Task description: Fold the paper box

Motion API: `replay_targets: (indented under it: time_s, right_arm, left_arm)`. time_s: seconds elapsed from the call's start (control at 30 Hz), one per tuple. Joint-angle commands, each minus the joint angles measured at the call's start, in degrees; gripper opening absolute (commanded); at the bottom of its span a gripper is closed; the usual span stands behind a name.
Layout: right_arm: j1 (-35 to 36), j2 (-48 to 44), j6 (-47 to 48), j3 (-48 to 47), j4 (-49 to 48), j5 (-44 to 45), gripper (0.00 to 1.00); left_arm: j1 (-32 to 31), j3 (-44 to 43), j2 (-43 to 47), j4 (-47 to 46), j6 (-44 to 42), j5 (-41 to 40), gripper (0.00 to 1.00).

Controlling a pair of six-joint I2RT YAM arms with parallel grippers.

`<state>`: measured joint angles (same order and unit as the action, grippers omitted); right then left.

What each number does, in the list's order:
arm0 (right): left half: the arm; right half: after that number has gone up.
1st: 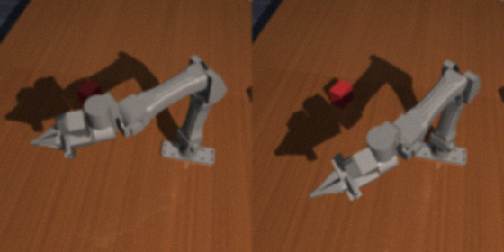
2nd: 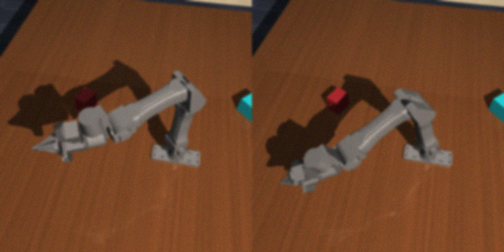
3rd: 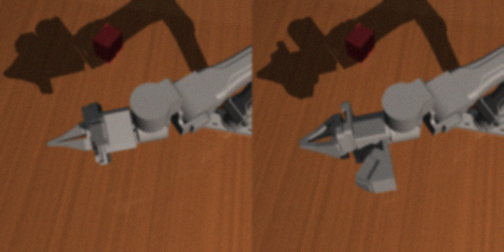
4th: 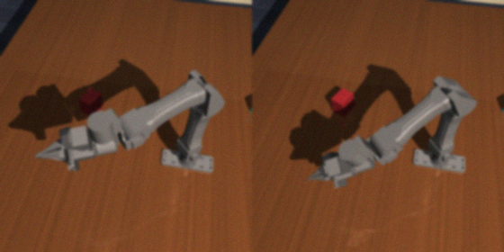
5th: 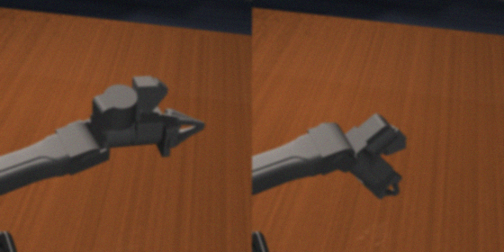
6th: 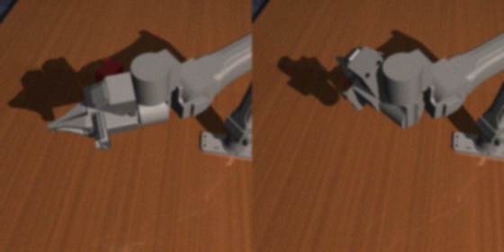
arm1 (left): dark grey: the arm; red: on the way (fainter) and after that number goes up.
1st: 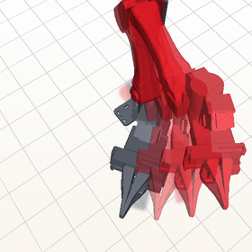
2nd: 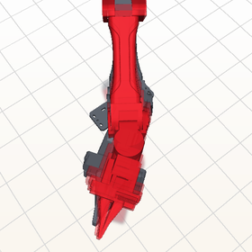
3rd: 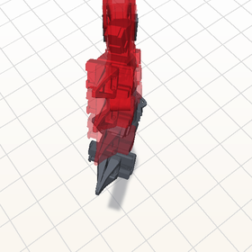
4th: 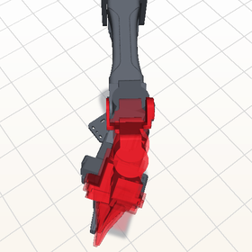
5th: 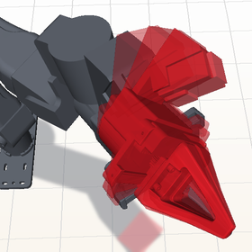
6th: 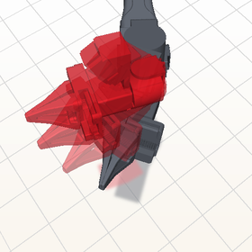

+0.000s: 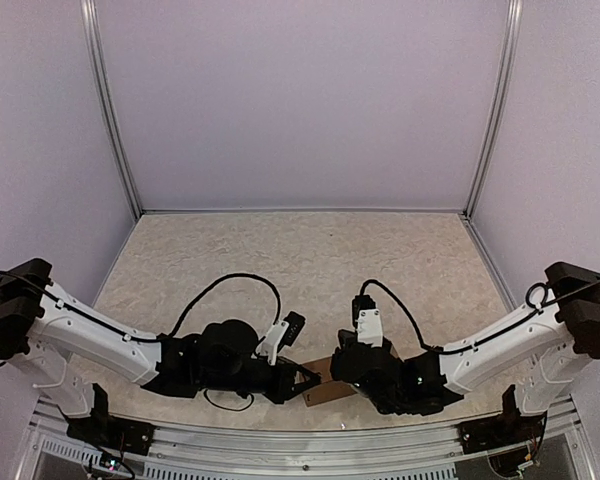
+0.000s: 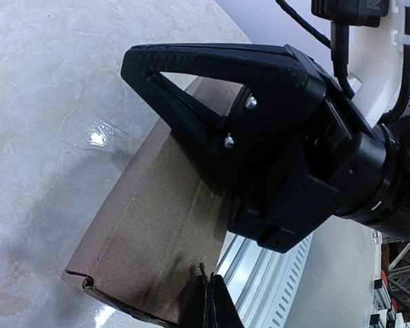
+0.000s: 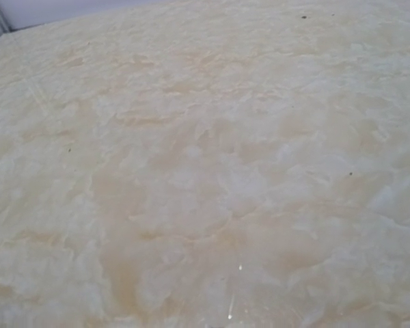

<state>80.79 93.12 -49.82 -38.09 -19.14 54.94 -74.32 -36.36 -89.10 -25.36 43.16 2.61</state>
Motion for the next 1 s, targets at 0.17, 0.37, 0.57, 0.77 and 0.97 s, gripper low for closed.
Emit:
replay_targets:
  time_s: [0.17,0.37,0.57,0.77,0.97]
  right_arm:
    - [-2.90,-10.58,6.46,1.16,12.00,-15.28,0.00]
    - [-8.63,-24.42,9.98,0.99,20.64,-26.54,0.00]
    - [-12.54,-34.40,10.21,0.86,32.83,-32.88,0.00]
    - [-14.49,-39.04,6.92,3.29,39.34,-35.58,0.00]
    - [-15.22,-37.61,2.75,9.51,37.38,-39.21,0.00]
  left_arm:
    - [-0.77,3.13,-2.43,5.82,1.25,-1.19,0.00]
    - [-1.08,2.49,-3.07,6.51,0.66,-1.71,0.00]
    - [-1.34,1.37,-3.17,8.03,-0.38,-2.07,0.00]
    - [-1.53,0.68,-3.19,8.92,-1.05,-2.00,0.00]
    - [-1.61,0.33,-3.12,9.53,-1.19,-1.74,0.00]
